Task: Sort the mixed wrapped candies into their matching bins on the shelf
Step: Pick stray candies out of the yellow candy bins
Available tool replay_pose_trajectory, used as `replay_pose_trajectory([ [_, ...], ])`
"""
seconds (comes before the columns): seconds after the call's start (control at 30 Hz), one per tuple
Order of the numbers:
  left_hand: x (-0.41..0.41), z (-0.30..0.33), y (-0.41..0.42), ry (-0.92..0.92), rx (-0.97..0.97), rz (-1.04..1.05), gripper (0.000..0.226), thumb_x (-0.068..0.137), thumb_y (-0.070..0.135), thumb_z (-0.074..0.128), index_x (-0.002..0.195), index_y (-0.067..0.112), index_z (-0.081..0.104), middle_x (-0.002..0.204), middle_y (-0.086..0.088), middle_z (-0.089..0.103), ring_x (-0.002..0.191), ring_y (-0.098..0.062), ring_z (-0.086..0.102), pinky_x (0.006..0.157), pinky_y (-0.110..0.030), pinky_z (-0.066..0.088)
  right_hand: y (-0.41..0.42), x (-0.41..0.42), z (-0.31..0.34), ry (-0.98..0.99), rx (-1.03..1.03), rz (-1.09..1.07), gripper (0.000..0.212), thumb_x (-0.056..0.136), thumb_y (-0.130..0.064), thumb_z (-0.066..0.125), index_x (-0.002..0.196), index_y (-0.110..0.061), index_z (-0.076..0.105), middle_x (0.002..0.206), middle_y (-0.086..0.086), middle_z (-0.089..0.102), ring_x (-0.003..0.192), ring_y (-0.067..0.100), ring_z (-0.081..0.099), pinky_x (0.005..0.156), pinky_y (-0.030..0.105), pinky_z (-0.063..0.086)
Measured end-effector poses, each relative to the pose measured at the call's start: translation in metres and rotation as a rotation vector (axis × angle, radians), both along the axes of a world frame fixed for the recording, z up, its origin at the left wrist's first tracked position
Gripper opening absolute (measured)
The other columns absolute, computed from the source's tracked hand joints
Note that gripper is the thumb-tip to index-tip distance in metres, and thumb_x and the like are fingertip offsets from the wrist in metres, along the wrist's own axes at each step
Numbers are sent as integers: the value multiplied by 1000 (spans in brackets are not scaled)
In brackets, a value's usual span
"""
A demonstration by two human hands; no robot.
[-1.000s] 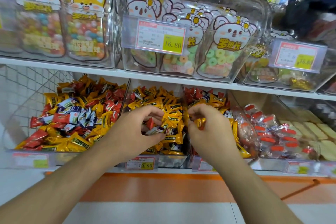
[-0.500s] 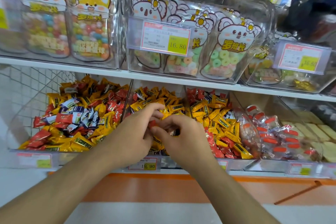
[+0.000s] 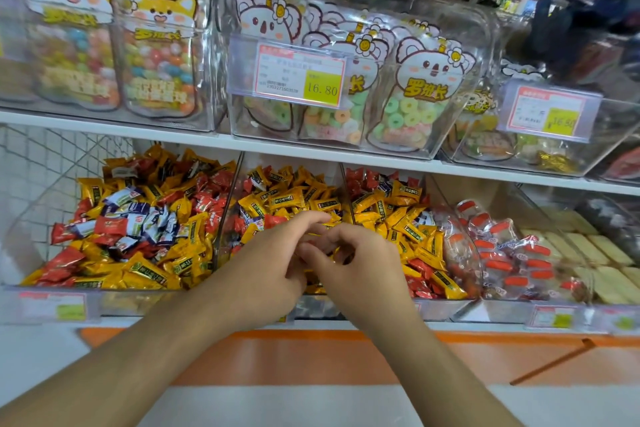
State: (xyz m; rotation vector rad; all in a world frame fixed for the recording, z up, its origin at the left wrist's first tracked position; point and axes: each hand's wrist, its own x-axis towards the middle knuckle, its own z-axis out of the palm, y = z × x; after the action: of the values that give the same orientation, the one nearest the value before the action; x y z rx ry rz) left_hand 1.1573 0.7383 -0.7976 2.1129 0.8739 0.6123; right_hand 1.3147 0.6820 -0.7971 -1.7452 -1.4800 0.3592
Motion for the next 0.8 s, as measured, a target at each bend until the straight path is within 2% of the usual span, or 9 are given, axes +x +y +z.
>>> replay_pose_trajectory([
  [0.07,4,-1,-3,4,11,-16,78,92,-4,57,152,43,36,139,25,53,125,9,50,92,-12,49,2,-3,-6,-77,25,-31,12,83,-35,81,78,-28,73,78,-15,67,77,2,59,62,15,44],
  [0.17,2,-2,-2,-30,-30,-5,79,91,-7,53,149,45,38,140,28,52,128,10,50,96,-23,53,3,3,-9,-65,7,-27,12,86,-22,79,77,-26,73,73,-13,66,75,2,59,61,15,44],
  [0.23,-2,-3,1,-36,-21,11,77,91,-8,52,147,45,42,140,28,53,131,11,47,97,-28,55,0,11,-5,-39,-14,-36,14,87,-22,80,77,-26,72,68,-9,64,73,6,59,61,19,47],
  [0.37,-10,-2,7,-31,35,66,67,93,-7,55,142,40,50,132,30,55,124,16,49,93,-15,52,-10,39,8,-10,-18,-143,18,90,-26,78,76,-27,67,71,-8,66,74,4,60,64,12,47],
  [0.47,-13,-3,9,-12,66,104,58,93,-4,57,134,37,56,125,27,58,120,12,52,90,-19,53,-19,69,13,-182,-35,-299,14,91,-31,75,82,-26,66,76,-13,69,69,1,61,57,13,43],
  [0.5,-14,-4,10,-4,73,113,55,94,-3,57,133,35,58,123,26,59,119,10,54,90,-20,54,-20,75,14,-262,-53,-342,9,91,-33,73,89,-26,67,82,-13,70,72,4,62,59,19,44],
  [0.57,-19,-5,10,4,83,121,49,95,0,58,131,32,60,120,24,59,115,8,55,90,-19,53,-19,77,13,-347,-80,-381,17,91,-35,69,102,-23,70,96,-6,70,80,14,60,66,28,42],
  [0.63,-27,-3,10,-2,96,135,45,94,1,59,128,31,62,116,23,60,112,7,57,88,-20,53,-14,67,13,-363,-52,-356,18,89,-35,69,101,-21,71,96,-3,69,81,17,57,69,30,39],
  [0.8,-65,3,17,-52,102,266,35,93,3,61,118,27,67,107,17,63,104,2,61,86,-19,55,1,20,15,-360,3,-193,1,88,-22,71,87,-21,71,86,-7,63,78,16,52,67,28,36],
])
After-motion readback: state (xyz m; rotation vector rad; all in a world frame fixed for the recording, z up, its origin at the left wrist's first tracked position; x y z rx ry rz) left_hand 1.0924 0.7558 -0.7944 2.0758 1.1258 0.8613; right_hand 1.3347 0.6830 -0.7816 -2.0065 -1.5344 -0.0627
